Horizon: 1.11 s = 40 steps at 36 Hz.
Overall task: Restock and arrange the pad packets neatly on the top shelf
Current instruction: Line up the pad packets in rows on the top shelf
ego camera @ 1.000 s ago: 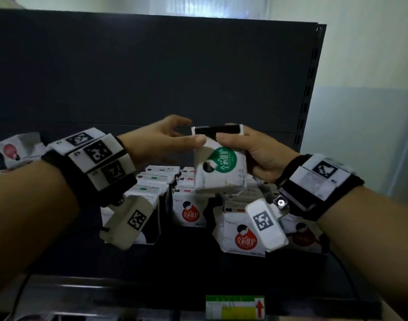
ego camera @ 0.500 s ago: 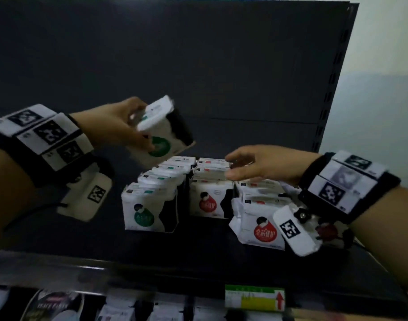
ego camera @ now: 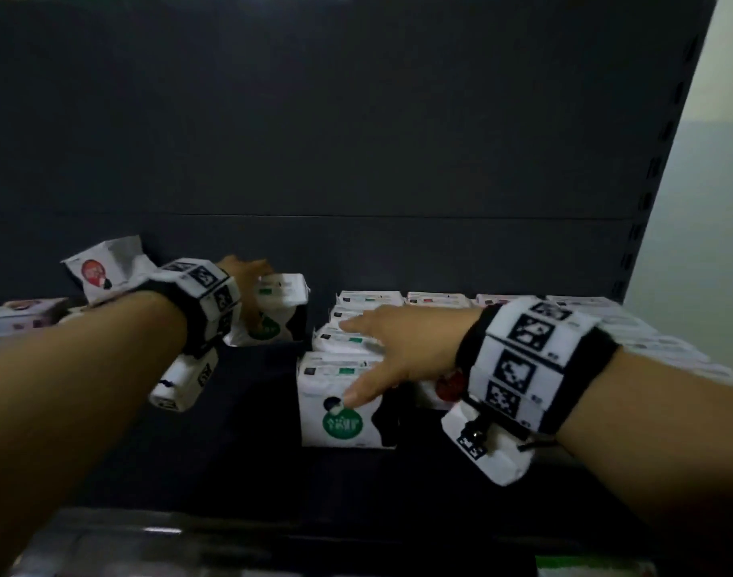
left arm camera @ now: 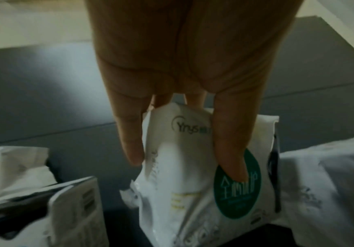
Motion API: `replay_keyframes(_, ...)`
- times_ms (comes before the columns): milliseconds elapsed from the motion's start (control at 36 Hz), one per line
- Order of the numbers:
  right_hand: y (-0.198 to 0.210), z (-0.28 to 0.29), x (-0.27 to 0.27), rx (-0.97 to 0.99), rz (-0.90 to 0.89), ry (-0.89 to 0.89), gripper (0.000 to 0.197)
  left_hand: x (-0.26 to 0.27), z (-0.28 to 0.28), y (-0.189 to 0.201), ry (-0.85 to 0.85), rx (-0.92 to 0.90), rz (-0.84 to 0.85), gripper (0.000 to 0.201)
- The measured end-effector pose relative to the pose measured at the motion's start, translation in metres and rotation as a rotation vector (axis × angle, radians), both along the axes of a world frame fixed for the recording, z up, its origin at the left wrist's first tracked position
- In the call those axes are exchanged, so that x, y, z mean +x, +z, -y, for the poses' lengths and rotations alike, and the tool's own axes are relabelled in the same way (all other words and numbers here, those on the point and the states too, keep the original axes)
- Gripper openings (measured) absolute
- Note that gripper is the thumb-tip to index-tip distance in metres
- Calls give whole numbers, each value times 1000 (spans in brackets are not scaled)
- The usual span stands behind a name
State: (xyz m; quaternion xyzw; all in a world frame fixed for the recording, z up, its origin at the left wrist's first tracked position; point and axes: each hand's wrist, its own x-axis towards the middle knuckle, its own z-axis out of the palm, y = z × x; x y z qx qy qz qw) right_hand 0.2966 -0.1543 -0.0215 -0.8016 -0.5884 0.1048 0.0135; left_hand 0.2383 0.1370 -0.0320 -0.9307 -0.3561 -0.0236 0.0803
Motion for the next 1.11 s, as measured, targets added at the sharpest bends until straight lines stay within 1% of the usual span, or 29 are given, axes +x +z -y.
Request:
replay_keyframes(56, -9, -17, -6, -86, 79, -9, 106, 23, -15, -10, -22, 11, -36, 103)
replay_keyframes(111, -17, -27, -9, -131, 138, -25, 105, 42, -25, -20, -46, 25, -42, 100)
replay_keyframes(139, -20, -37, -11, -124, 157, -55, 102, 53, -35, -22, -68, 23, -49, 99)
replay_keyframes(167, -23, -33, -12, -111, 166, -60, 98, 56, -33, -28, -71, 4, -48, 96)
replay_keyframes(222, -26, -28, -11, -43, 147, -90, 86, 63, -34, -37, -76, -2, 9, 83)
replay_keyframes(278, -26, -30, -10, -27, 127, -137, 77, 74, -41, -41, -116, -28, 35, 77)
replay_keyframes(389, -21, -27, -10, -85, 116, -216, 72, 86, -44, -44, -197, -85, 14, 75)
replay_keyframes(472, -19, -27, -11, -87, 62, -244, 73, 85, -39, -47, -238, -103, 5, 71)
replay_keyframes(611, -17, -29, -11, -92, 32, -251, 73, 78, -31, -43, -278, -4, -36, 78)
replay_keyframes(694, -17, -31, -8, -97, 31, -240, 78, 71, -30, -47, -273, 27, 26, 81)
replay_keyframes(750, -16, -32, -7, -119, 42, -224, 82, 62, -31, -44, -263, 20, 86, 83)
replay_keyframes(806, -12, -32, -7, -137, 14, -221, 83, 48, -32, -32, -257, -41, 137, 81)
replay_keyframes(861, -2, -34, -9, -171, -43, -223, 81, 29, -37, -14, -261, -119, 167, 71)
replay_keyframes(889, 6, -37, -11, -195, -36, -211, 80, 16, -40, -5, -259, -139, 185, 64)
replay_keyframes(972, 37, -54, -19, -232, 98, -159, 83, -32, -57, 19, -204, -135, 269, 49)
replay_keyframes(1028, 55, -74, -28, -178, 156, -112, 85, -67, -74, 29, -127, -139, 325, 44)
replay_keyframes(1111, 74, -115, -47, -71, 192, -38, 77, -118, -99, 35, 5, -130, 390, 33)
